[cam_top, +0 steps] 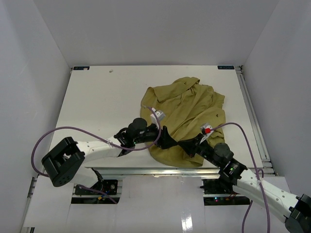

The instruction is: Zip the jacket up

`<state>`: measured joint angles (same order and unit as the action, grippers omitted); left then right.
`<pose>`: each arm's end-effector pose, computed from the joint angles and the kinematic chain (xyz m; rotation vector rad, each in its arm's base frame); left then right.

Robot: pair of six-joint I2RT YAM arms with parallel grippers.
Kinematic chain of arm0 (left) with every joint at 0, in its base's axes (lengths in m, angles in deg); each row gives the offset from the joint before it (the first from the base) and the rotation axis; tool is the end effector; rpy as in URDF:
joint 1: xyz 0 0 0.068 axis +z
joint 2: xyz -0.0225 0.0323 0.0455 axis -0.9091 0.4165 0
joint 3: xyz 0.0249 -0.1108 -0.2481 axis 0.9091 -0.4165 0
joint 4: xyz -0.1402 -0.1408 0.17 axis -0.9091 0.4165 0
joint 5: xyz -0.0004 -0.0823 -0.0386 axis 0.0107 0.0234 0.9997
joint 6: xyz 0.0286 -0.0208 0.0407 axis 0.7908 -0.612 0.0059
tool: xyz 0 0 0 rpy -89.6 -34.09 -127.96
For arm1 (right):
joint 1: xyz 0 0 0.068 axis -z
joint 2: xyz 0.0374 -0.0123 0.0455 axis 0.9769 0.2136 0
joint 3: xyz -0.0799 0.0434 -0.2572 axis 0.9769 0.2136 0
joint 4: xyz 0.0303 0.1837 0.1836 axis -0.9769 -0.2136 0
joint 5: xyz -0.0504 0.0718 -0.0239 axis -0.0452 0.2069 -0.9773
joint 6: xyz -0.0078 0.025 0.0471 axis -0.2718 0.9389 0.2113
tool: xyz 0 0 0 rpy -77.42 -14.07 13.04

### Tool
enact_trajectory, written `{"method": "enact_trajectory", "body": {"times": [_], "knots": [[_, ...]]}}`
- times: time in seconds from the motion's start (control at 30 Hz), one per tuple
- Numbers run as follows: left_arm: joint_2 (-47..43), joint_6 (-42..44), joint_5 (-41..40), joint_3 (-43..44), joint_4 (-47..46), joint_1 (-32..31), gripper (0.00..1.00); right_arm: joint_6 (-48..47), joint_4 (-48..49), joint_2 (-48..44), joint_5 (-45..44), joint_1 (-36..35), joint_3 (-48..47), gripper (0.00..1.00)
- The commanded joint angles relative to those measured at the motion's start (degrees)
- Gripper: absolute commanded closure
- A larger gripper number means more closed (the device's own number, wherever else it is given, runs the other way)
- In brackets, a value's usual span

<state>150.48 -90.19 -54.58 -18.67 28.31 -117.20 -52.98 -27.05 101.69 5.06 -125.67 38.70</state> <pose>0.1702 -0.2383 0.2074 0.6384 2.0256 -1.3176 0.0930 0.1047 0.1933 -0.3710 1.6120 0.9869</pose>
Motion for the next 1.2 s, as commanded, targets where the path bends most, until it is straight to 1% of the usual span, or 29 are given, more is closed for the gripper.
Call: {"method": "enact_trajectory", "body": {"times": [0.0, 0.1, 0.13, 0.23, 0.5, 0.57, 0.67, 0.7, 0.77, 0.87, 0.93, 1.1, 1.17], "knots": [[0.79, -0.93, 3.02, 3.48, 0.87, 0.31, 0.35, -1.19, 2.28, -1.53, 0.36, 0.11, 0.32, 0.92], [0.89, -1.35, 4.17, 3.10, -0.66, 0.31, 0.42, -1.10, 2.09, -0.76, 0.89, 0.10, 0.22, 0.92], [0.89, -1.41, 4.29, 3.03, -0.97, 0.31, 0.47, -1.03, 2.09, -0.21, 1.31, 0.04, -0.03, 0.92], [0.80, -1.01, 4.26, 3.27, -0.68, 0.31, 0.57, -0.92, 1.85, 1.70, 2.09, 0.02, -0.72, 0.92], [0.37, -0.29, 3.20, 3.37, 0.15, 0.22, 0.60, -0.66, 1.13, 2.82, 1.56, 0.02, -1.09, 0.92], [0.56, -0.29, 3.60, 3.36, -0.33, 0.31, 0.64, -0.57, 1.03, 2.91, 1.66, 0.02, -1.18, 0.92], [1.00, -0.29, 4.43, 3.46, -0.63, 0.31, 0.72, -0.65, 0.86, 2.97, 1.66, 0.11, -1.26, 0.92], [1.15, -0.24, 4.48, 3.56, -0.48, 0.31, 0.73, -0.54, 0.86, 2.87, 1.71, 0.11, -1.26, 0.92], [1.36, -0.09, 4.43, 3.71, -0.01, 0.31, 0.72, -0.48, 0.60, 2.49, 1.74, 0.08, -1.29, 0.92], [1.33, 0.06, 2.42, 4.06, 1.82, 0.31, 0.65, -0.75, 0.51, 2.01, 2.19, 0.02, -1.26, 0.92], [1.25, -0.02, 1.67, 4.06, 1.74, 0.31, 0.62, -0.91, 0.51, 2.01, 2.43, 0.02, -1.26, 0.92], [1.98, -1.56, 2.73, 3.93, -1.21, 0.40, 0.60, -0.92, 0.93, 2.46, 3.06, 0.02, -1.17, 0.92], [2.80, -1.96, 3.44, 4.49, -1.18, 0.40, 0.62, -0.92, 0.78, 2.46, 2.97, 0.02, -1.17, 0.92]]}}
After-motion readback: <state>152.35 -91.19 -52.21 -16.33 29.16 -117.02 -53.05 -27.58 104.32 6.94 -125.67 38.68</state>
